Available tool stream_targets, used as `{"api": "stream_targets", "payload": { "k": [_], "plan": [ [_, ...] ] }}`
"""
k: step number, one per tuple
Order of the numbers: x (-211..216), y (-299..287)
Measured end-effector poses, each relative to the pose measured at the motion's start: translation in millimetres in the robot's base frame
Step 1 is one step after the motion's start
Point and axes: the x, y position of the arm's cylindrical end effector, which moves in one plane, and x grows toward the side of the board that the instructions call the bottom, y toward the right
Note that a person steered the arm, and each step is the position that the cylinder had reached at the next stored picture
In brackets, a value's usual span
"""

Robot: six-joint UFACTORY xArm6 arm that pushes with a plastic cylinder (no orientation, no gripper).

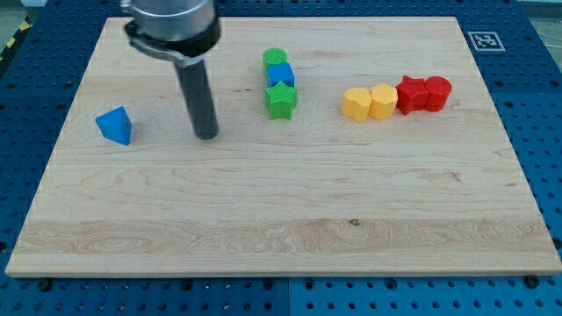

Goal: Drag the arm below the yellow heart

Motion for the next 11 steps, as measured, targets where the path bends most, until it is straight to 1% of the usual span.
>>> {"api": "stream_targets", "payload": {
  "k": [2, 4, 6, 8, 10, 11],
  "plan": [
    [9.4, 53.3],
    [50.7, 85.8],
    [77.0, 132.1],
    [80.7, 163.8],
    [91.4, 210.6],
    [81.9, 237.7]
  ]
}}
